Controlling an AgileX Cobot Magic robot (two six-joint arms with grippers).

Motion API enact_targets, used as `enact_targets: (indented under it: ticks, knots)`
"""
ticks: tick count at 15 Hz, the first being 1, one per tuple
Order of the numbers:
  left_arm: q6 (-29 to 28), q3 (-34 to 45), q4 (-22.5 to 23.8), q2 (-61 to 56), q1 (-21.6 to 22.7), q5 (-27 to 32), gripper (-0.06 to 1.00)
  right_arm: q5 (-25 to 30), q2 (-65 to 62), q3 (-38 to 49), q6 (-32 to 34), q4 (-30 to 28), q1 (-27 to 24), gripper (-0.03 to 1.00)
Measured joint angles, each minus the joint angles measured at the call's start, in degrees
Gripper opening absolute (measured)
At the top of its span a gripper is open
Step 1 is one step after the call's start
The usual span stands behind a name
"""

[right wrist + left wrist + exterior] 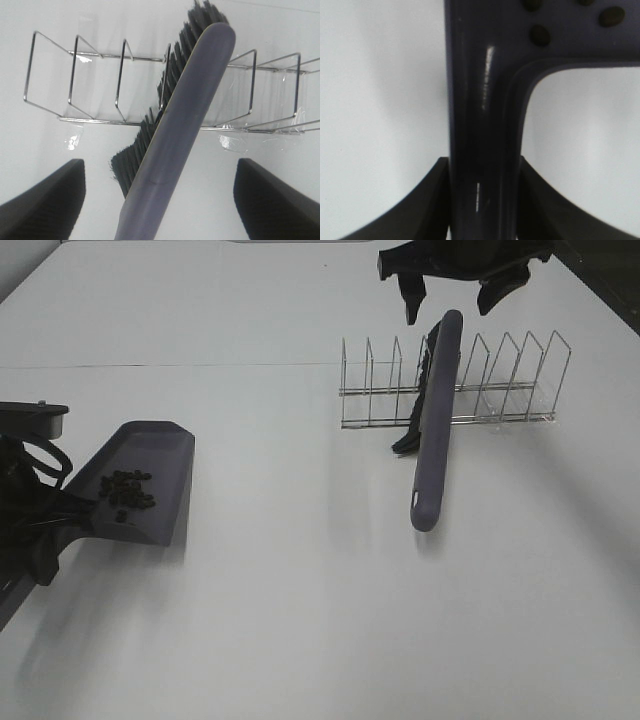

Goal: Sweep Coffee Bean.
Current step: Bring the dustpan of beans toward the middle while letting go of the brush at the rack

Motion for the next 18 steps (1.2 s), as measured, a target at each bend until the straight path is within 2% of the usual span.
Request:
enact_targets:
  ticks: [4,8,12,18]
  knots:
    - [0.0,0.0,-0.9,0.0,0.0,-0.6,0.33,0.6,-6.3,0.0,-1.3,0.9,0.0,0.76]
    - [0.0,-4.6,-1.0,5.7,0.0,-1.5,0.33,2.2,-13.5,0.0,-3.0,3.0,0.0,0.76]
    - [0.0,-8.9,-1.0,10.1,0.0,-1.8,0.33,4.9,-16.0,0.0,-4.1,3.1,0.0,0.76]
    - [0.0,-9.3,-2.3,12.9,0.0,-4.6,0.33,5.0,-18.9,0.0,-4.4,3.4,0.0,0.76]
